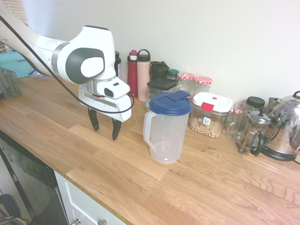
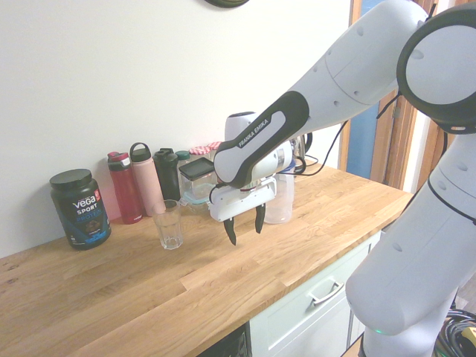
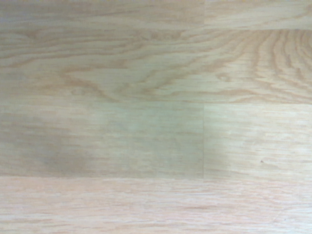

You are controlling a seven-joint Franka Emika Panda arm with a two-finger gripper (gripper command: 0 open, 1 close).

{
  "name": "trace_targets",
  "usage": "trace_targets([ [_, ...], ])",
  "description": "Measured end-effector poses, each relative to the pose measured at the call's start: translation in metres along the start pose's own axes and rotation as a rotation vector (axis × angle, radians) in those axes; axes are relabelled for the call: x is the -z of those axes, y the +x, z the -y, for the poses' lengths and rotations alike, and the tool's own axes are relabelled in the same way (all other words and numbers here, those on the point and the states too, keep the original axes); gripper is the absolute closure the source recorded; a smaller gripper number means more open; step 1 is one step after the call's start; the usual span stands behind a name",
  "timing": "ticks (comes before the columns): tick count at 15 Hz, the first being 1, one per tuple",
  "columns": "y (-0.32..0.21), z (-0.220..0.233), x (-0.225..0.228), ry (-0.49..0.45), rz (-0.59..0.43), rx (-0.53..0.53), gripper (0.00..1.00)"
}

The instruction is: Pour me some water

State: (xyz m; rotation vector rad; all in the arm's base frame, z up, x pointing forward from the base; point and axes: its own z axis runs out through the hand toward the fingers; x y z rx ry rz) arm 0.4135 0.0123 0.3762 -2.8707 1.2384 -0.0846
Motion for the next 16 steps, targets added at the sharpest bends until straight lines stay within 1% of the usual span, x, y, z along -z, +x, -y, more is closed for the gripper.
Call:
trace_targets([
  [2, 0.0, 0.0, -0.001, 0.004, 0.012, -0.012, 0.0],
  [4, 0.002, 0.004, 0.016, 0.026, 0.002, -0.032, 0.0],
  [5, 0.002, 0.004, 0.037, 0.039, -0.012, -0.053, 0.0],
  [7, -0.004, -0.004, 0.095, 0.065, -0.047, -0.096, 0.0],
  [9, -0.012, -0.025, 0.151, 0.083, -0.095, -0.15, 0.0],
  [11, -0.011, -0.052, 0.183, 0.095, -0.137, -0.199, 0.0],
  [13, 0.001, -0.083, 0.199, 0.11, -0.173, -0.229, 0.0],
  [16, 0.023, -0.131, 0.193, 0.158, -0.185, -0.262, 0.0],
])
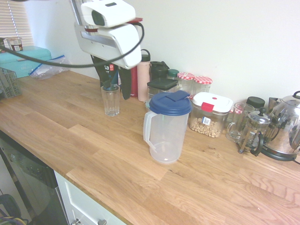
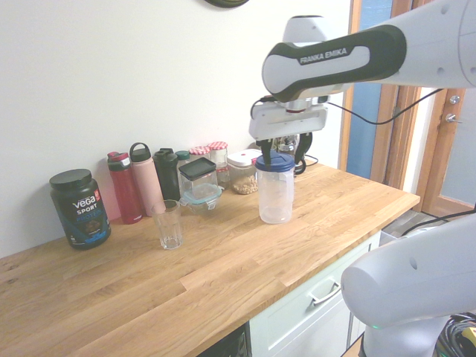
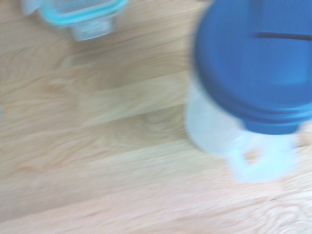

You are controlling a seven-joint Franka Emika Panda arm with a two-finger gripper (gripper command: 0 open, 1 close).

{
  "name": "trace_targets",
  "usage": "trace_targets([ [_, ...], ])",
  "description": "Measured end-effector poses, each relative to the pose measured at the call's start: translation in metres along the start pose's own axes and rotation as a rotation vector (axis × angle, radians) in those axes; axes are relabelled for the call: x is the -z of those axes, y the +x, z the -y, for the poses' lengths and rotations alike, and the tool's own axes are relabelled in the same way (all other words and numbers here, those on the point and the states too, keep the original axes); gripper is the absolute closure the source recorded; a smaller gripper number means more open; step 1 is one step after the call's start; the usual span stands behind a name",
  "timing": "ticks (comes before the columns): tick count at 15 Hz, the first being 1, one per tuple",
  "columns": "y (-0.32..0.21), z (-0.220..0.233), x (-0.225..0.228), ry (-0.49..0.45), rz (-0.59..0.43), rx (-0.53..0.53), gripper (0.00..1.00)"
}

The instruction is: Pour me some water

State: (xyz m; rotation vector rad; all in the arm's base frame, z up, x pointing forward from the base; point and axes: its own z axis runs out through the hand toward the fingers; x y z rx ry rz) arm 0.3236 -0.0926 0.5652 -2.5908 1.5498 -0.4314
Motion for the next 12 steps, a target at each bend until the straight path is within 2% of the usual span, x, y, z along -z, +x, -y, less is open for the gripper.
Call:
trace_targets([
  [5, 0.014, -0.03, -0.027, 0.049, -0.05, 0.017, 0.0],
  [10, 0.035, -0.017, -0.071, 0.055, -0.057, 0.046, 0.0],
  [11, 0.039, -0.013, -0.078, 0.053, -0.052, 0.056, 1.0],
  [12, 0.044, -0.009, -0.082, 0.047, -0.048, 0.063, 1.0],
])
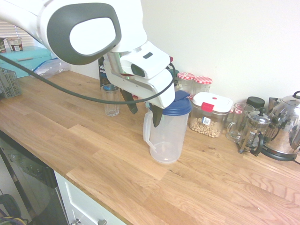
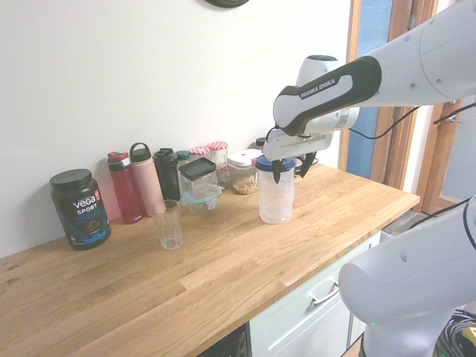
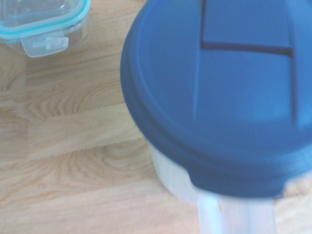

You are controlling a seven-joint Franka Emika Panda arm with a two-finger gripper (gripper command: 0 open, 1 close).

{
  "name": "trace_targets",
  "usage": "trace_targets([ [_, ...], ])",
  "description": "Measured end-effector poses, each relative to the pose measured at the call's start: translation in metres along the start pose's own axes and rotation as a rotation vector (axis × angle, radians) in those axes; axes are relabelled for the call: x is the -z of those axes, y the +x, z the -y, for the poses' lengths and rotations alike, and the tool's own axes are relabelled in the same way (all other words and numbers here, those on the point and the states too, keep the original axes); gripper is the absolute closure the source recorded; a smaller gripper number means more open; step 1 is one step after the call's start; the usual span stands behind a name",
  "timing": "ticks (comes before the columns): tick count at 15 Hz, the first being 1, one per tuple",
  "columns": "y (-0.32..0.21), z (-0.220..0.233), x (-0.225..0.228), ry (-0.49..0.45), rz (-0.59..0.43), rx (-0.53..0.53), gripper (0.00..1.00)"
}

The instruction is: Pour me some water

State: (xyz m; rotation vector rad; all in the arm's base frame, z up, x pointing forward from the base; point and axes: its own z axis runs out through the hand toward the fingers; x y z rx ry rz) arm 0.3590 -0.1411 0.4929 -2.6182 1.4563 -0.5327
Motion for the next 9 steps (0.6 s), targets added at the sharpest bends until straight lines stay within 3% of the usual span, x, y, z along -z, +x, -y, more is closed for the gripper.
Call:
trace_targets([
  [9, 0.02, 0.007, -0.035, -0.028, 0.014, 0.006, 1.0],
])
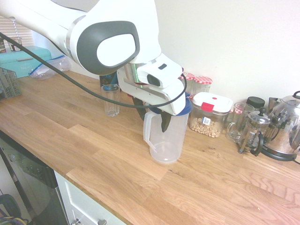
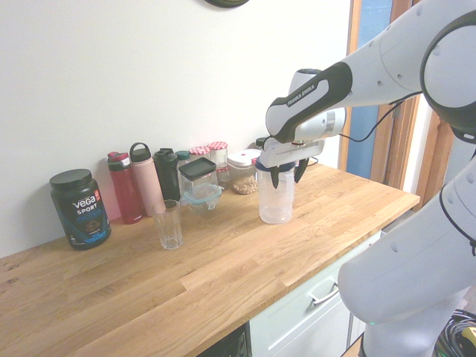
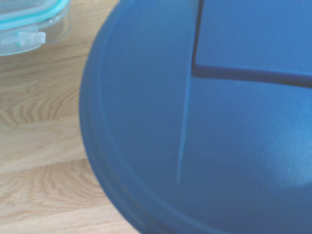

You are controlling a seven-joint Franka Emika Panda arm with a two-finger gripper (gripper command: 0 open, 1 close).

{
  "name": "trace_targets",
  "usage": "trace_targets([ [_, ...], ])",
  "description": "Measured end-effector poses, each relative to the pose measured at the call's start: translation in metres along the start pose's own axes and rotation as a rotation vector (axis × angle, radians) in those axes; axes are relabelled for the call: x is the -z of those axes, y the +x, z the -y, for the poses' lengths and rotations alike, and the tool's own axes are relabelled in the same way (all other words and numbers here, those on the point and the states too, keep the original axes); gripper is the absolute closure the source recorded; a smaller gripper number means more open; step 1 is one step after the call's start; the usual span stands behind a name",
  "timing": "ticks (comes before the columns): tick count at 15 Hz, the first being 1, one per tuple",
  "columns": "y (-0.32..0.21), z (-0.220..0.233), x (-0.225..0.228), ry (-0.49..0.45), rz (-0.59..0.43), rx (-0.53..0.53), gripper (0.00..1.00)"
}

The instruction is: Pour me some water

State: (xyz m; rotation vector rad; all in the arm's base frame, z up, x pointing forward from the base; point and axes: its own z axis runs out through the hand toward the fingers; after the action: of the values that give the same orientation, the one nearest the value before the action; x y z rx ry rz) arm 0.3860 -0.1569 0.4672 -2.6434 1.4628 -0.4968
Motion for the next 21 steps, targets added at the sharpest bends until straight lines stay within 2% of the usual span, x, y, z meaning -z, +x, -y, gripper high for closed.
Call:
trace_targets([
  [16, -0.001, 0.003, -0.002, -0.017, 0.025, 0.025, 1.0],
  [18, -0.001, 0.008, 0.019, -0.026, 0.048, 0.056, 1.0],
  [21, -0.013, 0.017, 0.091, -0.001, 0.053, 0.158, 1.0],
])
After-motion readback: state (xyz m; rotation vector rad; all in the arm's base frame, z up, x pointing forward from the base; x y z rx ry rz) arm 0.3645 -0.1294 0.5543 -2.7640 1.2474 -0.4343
